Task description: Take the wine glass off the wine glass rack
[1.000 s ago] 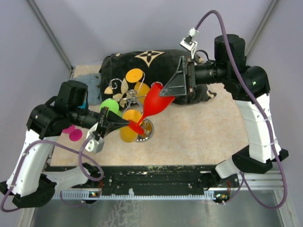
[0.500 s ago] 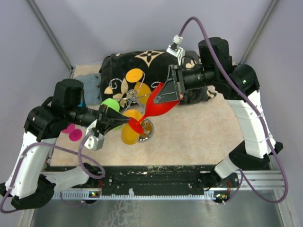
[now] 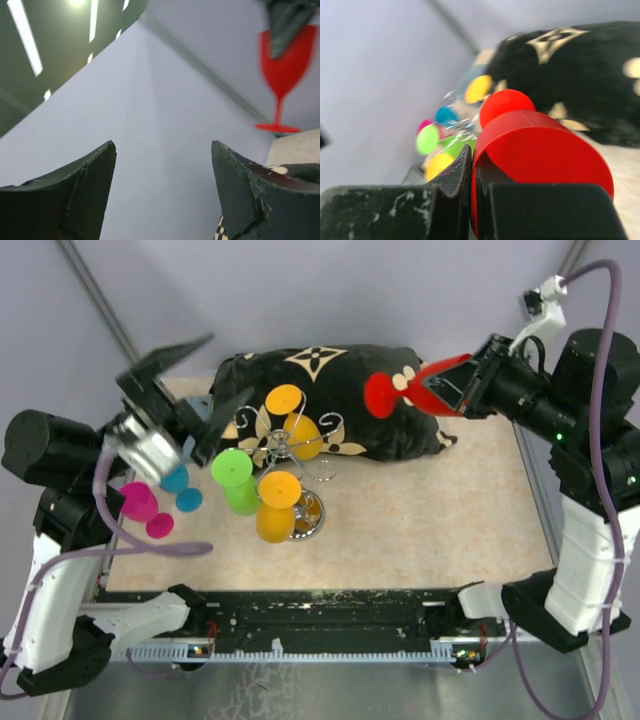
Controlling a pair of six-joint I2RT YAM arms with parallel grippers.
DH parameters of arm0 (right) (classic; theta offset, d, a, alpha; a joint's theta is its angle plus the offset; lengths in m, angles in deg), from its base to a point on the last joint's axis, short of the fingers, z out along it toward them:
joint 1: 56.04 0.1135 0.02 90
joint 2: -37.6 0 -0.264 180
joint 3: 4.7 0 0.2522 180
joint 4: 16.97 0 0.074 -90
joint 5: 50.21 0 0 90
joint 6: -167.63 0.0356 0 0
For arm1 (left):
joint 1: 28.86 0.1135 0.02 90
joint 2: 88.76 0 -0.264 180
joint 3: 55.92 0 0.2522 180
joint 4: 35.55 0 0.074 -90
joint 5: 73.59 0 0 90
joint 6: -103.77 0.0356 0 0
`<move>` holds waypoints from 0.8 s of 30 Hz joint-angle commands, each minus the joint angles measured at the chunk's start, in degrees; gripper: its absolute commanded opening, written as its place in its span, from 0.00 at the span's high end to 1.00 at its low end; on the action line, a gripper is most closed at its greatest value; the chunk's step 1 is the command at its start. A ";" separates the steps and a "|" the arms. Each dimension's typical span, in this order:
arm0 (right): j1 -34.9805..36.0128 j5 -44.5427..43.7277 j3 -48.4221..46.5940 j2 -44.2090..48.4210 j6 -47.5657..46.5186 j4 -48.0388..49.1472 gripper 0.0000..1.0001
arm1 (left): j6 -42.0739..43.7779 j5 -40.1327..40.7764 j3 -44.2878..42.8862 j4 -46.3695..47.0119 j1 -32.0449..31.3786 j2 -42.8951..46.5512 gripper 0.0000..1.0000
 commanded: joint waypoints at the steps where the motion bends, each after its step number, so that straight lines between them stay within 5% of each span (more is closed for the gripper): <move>1: -0.74 -36.01 5.96 2.83 -6.09 -3.82 1.00 | -17.11 28.41 -8.99 10.59 -0.31 -6.53 0.17; 5: -5.65 -46.70 19.59 3.02 -7.15 -2.05 1.00 | -21.18 36.40 -16.42 4.61 -0.25 -9.77 0.16; 13: -26.51 -35.75 54.45 7.06 -11.08 13.90 1.00 | -21.24 38.48 -16.61 -3.15 -0.23 -6.99 0.15; 24: -34.02 -37.21 65.66 0.98 -13.57 25.23 1.00 | -20.58 37.46 -14.09 -6.14 -0.17 -4.20 0.16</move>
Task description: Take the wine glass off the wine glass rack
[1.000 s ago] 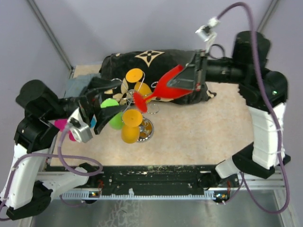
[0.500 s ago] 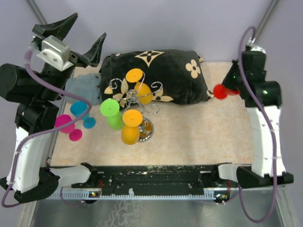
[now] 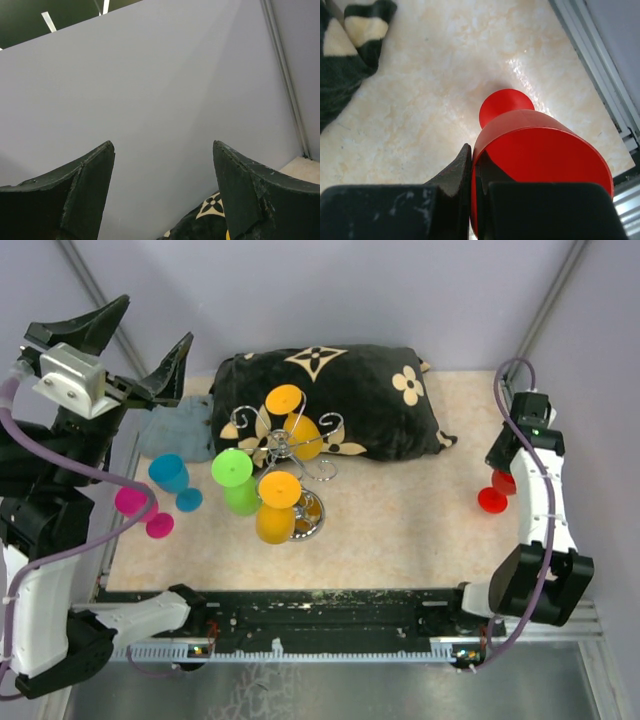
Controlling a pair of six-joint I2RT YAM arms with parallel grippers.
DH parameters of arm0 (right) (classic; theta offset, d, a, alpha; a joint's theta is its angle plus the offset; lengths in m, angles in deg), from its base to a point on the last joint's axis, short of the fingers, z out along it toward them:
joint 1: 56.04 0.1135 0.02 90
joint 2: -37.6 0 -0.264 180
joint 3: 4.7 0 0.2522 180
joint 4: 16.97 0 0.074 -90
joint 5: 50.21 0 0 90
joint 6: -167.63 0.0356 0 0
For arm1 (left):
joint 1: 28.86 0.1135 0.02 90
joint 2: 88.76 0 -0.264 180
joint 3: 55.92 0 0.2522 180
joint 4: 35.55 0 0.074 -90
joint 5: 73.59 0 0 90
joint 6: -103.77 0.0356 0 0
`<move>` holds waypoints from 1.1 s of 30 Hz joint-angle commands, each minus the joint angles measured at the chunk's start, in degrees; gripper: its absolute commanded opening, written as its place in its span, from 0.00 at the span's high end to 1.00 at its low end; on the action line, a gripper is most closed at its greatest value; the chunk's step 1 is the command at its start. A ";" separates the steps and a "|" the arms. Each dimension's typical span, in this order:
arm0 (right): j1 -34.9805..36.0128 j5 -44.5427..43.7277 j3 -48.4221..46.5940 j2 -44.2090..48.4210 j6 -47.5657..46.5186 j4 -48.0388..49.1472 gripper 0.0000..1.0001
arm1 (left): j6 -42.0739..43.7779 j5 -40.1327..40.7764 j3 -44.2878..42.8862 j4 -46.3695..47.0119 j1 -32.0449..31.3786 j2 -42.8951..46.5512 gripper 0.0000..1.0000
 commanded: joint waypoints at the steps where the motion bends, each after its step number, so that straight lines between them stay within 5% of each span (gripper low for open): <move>1: -2.71 -1.82 -1.20 -2.22 -1.58 8.72 1.00 | 0.01 1.04 0.43 -2.47 -0.19 0.12 0.16; 19: -4.56 -1.49 0.69 -10.78 -0.71 16.38 1.00 | 1.69 0.36 3.68 -5.72 0.58 3.10 0.17; 27: -4.56 2.36 -1.48 -8.03 -1.42 13.89 0.57 | 1.18 -0.31 5.59 -4.19 0.59 3.40 0.17; 33: -4.58 4.26 -7.71 -3.08 -1.38 8.48 0.41 | 0.25 0.15 6.34 -3.27 0.56 3.52 0.17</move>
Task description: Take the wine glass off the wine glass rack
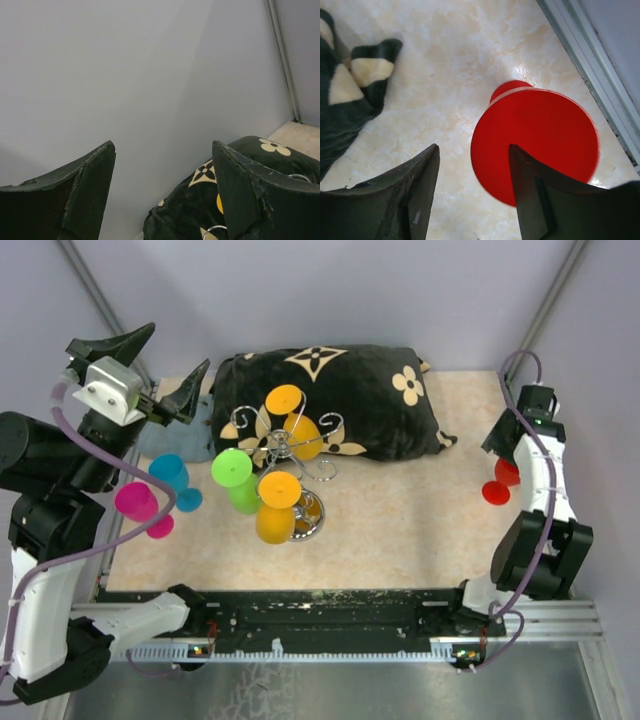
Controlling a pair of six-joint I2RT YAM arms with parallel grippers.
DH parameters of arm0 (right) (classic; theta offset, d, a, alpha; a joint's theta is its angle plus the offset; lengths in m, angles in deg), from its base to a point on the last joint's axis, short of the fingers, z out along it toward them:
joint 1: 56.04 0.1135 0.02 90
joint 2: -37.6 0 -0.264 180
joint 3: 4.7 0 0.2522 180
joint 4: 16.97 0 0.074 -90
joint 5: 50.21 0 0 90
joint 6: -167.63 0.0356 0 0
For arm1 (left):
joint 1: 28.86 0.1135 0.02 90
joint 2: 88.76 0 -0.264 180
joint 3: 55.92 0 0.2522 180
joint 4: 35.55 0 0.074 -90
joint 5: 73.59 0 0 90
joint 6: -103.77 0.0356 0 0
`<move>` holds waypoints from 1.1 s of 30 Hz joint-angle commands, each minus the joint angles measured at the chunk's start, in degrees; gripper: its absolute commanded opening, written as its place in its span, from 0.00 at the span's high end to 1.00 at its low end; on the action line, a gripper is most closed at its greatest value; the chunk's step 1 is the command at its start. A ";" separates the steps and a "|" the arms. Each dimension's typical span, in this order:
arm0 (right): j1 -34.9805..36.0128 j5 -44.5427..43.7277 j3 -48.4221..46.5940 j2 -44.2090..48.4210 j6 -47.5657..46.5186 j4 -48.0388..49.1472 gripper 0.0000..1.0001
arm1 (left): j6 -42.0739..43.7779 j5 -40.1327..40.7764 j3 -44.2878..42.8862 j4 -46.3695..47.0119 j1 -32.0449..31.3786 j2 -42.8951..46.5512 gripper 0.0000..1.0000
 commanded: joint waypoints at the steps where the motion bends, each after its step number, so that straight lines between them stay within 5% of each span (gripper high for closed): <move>1: -0.63 1.78 -7.91 7.82 -0.28 -3.04 0.40 | -1.40 1.34 -0.11 1.83 0.19 0.18 0.17; 10: -0.51 7.91 -16.86 19.10 2.01 -8.26 0.36 | -9.55 10.15 2.27 -4.44 2.51 1.55 0.16; 21: 1.91 13.18 -22.98 22.29 2.48 -10.12 0.34 | -26.85 5.78 7.46 -12.80 9.48 2.02 0.17; 33: 2.84 19.04 -30.79 22.90 3.40 -15.72 0.34 | -53.24 -15.82 9.10 -26.23 29.61 -3.46 0.18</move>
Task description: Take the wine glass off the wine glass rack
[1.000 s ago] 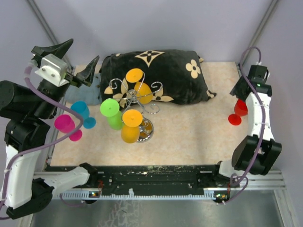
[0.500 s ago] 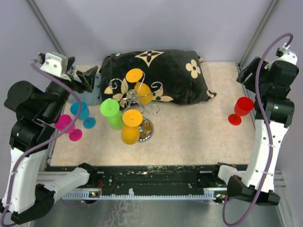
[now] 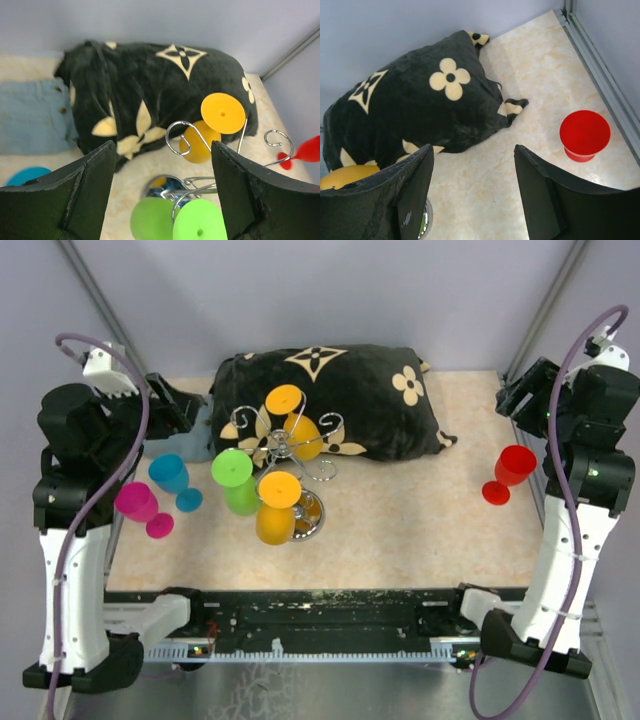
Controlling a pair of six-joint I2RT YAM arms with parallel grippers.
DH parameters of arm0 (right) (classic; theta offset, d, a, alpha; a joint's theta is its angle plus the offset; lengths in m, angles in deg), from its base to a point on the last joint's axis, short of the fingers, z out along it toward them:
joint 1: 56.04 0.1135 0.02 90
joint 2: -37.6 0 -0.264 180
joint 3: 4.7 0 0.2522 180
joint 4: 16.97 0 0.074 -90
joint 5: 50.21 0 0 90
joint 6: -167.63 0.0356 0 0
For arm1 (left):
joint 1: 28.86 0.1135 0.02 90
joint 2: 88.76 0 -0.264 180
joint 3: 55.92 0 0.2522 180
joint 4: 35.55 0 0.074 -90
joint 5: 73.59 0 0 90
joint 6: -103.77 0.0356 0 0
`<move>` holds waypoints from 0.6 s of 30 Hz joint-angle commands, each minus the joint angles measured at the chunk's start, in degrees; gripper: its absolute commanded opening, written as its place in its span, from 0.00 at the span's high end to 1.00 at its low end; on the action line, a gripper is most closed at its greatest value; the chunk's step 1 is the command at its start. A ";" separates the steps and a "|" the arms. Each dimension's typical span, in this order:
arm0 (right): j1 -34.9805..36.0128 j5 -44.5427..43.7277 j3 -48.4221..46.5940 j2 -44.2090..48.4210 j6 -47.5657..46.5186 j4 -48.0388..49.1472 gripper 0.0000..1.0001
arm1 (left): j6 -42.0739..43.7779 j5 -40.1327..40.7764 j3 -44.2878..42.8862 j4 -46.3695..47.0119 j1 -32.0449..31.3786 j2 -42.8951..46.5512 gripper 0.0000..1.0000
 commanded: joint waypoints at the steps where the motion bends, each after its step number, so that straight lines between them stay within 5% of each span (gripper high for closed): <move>1: 0.49 4.15 -5.00 0.88 0.58 -1.48 0.34 | -12.46 -13.10 0.76 -3.90 5.83 -3.48 0.18; 10: 0.73 8.41 -6.84 2.16 -0.36 -5.63 0.34 | -25.44 -33.00 8.05 0.70 17.77 -6.98 0.22; 18: 0.84 8.97 -6.21 2.75 -0.71 -6.61 0.34 | -27.44 -50.08 15.59 0.93 23.72 -5.75 0.34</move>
